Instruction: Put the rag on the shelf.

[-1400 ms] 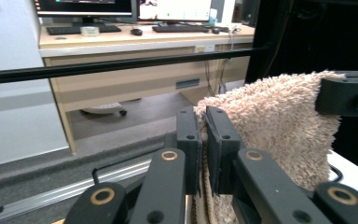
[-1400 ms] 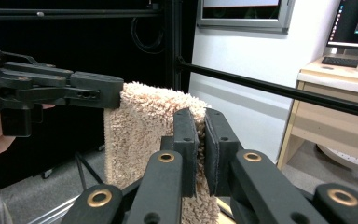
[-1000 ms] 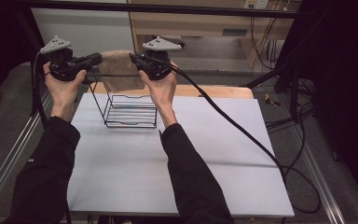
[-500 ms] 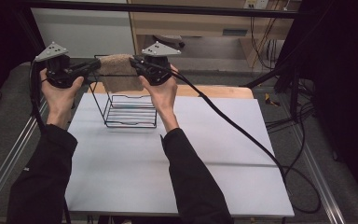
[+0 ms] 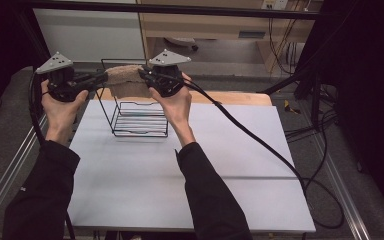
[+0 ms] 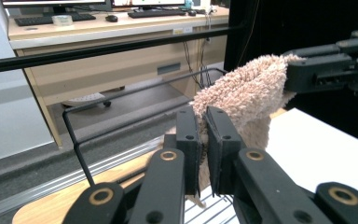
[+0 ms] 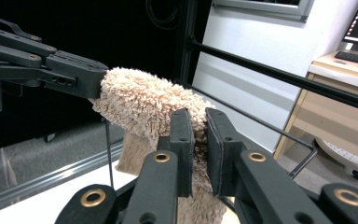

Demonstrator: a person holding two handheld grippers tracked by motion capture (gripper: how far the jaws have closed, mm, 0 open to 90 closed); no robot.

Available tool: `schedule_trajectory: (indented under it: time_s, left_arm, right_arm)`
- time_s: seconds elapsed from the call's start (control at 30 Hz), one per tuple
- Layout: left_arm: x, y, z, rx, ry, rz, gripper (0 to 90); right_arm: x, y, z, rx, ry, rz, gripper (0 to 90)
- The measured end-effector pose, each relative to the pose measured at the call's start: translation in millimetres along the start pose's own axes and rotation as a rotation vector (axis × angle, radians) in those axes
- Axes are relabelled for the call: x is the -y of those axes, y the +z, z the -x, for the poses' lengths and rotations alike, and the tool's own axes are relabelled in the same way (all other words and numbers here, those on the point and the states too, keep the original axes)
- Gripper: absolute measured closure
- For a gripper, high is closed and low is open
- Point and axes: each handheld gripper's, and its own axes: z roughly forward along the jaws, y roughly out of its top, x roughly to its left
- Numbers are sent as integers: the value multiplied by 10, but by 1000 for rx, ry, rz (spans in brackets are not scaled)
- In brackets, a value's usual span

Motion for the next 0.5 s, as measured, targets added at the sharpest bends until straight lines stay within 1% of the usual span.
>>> schedule_trajectory:
  time_s: [0.1,0.27,0.33,0.37,0.5]
  left_arm:
    - [33,7,26,-7,17,-23,836]
    - [72,29,61,-17,33,-47,834]
    - [91,42,67,-19,32,-56,834]
    - [101,49,68,-20,29,-59,833]
    - [115,68,78,-26,30,-67,829]
  right_arm:
    - [11,-6,-24,-3,-6,-17,813]
    - [41,-21,-62,-5,-35,-61,811]
    - [53,-26,-78,-8,-41,-74,807]
    - [60,-28,-83,-11,-43,-77,805]
    - [110,-32,-65,-23,-24,-81,804]
